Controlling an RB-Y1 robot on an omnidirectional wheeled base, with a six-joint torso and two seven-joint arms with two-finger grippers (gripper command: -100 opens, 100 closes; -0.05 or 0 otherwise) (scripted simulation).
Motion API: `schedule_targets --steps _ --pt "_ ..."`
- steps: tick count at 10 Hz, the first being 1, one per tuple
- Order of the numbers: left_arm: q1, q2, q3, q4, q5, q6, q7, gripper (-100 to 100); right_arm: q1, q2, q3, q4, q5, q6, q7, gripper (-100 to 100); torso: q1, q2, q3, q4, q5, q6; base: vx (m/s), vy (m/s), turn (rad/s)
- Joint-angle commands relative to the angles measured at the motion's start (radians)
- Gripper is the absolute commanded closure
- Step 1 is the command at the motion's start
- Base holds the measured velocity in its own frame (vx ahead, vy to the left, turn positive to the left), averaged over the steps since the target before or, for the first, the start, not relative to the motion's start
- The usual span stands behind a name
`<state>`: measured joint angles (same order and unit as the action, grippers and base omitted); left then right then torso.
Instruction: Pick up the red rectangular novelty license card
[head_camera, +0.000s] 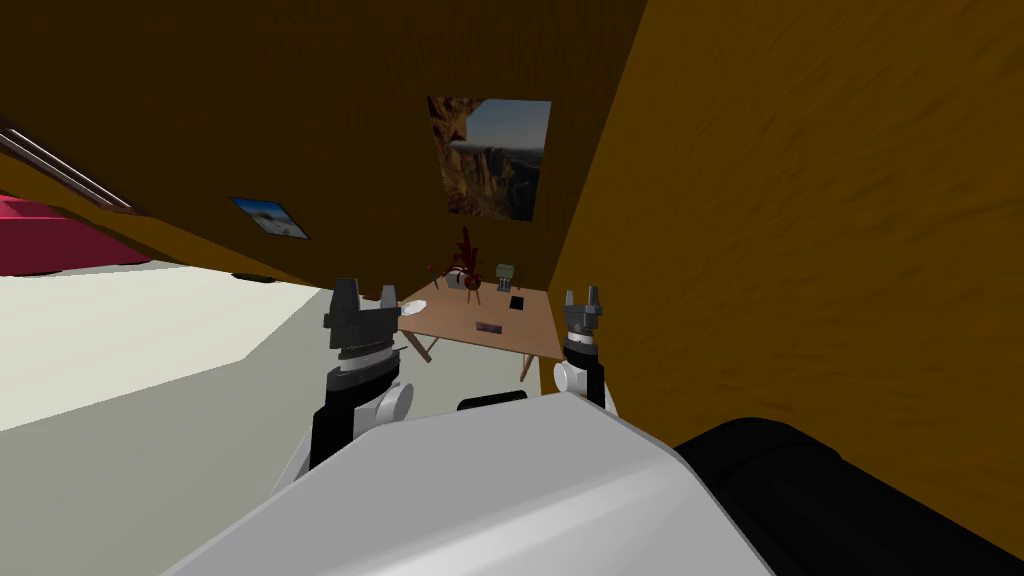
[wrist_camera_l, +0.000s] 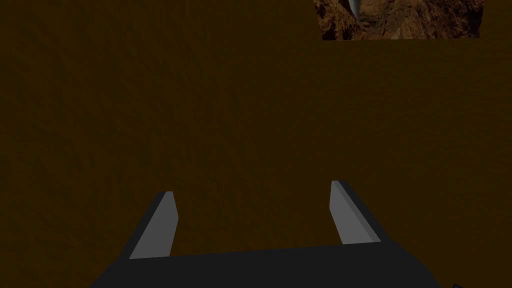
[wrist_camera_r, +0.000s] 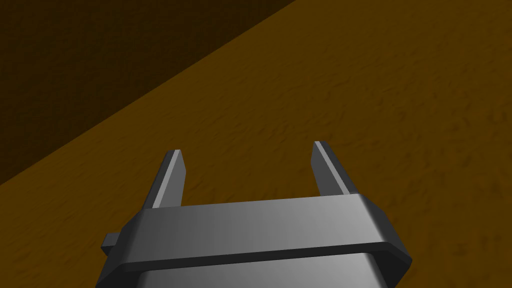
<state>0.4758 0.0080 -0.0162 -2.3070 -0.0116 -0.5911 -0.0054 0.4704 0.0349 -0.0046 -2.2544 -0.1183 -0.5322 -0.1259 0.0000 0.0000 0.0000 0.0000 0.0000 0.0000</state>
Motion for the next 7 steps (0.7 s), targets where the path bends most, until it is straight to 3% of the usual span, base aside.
schedule_targets --steps 1,3,7 --pt "-0.028 0.042 -0.002 0.026 0.005 0.041 0.0 -100 0.0 0.0 0.0 0.0 0.0 0.0 0.0 0 0.0 0.0 0.0 0.0 0.0 0.0 -0.004 0.007 -0.027" --pt "-0.047 0.061 -0.003 0.043 0.009 0.068 0.0 -100 0.0 0.0 0.0 0.0 0.0 0.0 0.0 0 0.001 0.0 0.0 0.0 0.0 0.0 -0.008 0.012 -0.019" --pt "-0.125 0.111 -0.008 0.113 0.023 0.18 0.001 -100 0.0 0.0 0.0 0.0 0.0 0.0 0.0 0 0.001 0.0 0.0 0.0 0.0 0.0 -0.007 0.011 -0.022"
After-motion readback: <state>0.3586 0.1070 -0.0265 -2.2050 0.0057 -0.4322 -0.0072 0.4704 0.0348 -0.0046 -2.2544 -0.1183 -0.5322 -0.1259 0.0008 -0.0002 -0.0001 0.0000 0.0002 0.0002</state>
